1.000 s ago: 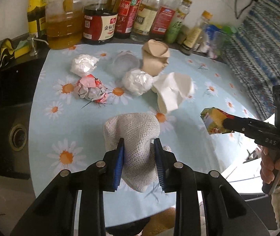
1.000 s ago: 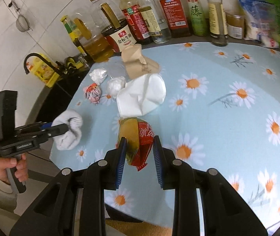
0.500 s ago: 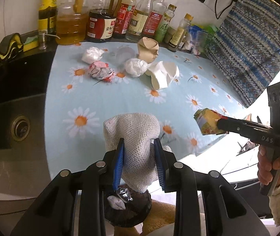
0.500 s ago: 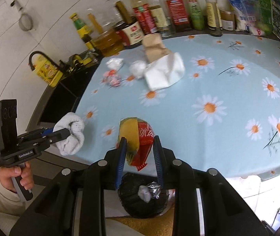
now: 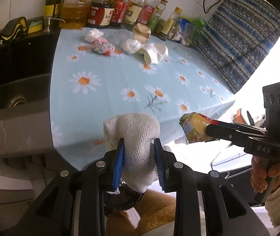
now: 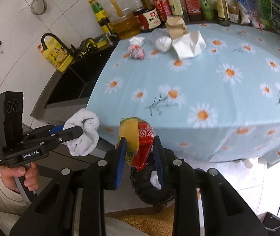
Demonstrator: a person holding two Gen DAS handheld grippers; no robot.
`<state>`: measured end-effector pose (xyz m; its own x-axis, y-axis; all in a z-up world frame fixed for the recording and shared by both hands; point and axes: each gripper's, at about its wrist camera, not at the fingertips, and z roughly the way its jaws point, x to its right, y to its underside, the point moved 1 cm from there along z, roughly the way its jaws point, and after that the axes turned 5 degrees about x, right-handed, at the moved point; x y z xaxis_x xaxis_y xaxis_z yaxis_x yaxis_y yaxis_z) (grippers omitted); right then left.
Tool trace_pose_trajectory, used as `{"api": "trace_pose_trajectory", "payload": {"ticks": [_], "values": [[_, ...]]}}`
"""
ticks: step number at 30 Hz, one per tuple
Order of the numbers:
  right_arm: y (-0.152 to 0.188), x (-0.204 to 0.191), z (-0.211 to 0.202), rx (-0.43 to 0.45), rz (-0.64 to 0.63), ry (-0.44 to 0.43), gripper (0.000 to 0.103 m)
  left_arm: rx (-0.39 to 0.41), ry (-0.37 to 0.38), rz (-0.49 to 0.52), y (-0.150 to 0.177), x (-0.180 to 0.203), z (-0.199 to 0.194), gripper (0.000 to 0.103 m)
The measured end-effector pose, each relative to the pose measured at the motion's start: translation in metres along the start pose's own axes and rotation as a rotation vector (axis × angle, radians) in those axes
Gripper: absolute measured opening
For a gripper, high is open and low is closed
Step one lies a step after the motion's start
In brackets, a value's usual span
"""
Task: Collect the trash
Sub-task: 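Carry the wrapper and cloth down toward the black bin with both tools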
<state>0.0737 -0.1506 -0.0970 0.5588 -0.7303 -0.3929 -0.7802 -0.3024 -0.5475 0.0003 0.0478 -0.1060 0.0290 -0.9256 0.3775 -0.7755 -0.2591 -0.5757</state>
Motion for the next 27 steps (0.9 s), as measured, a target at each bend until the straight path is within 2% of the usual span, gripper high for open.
{"api": "trace_pose_trajectory", "payload": {"ticks": [9,19,27], "values": [[0.033,-0.002,0.015,-0.057,0.034,0.003,0.03,-0.068,0.0,-0.022,0.034,-0.008,0.008,0.028],[0.068,0.022,0.046,-0.135,0.099,0.014,0.03,-0.167,-0.031,-0.117,0.069,-0.023,0.038,0.028],[0.099,0.04,0.074,-0.223,0.175,0.017,0.03,-0.258,-0.043,-0.149,0.092,-0.031,0.075,0.028]]}}
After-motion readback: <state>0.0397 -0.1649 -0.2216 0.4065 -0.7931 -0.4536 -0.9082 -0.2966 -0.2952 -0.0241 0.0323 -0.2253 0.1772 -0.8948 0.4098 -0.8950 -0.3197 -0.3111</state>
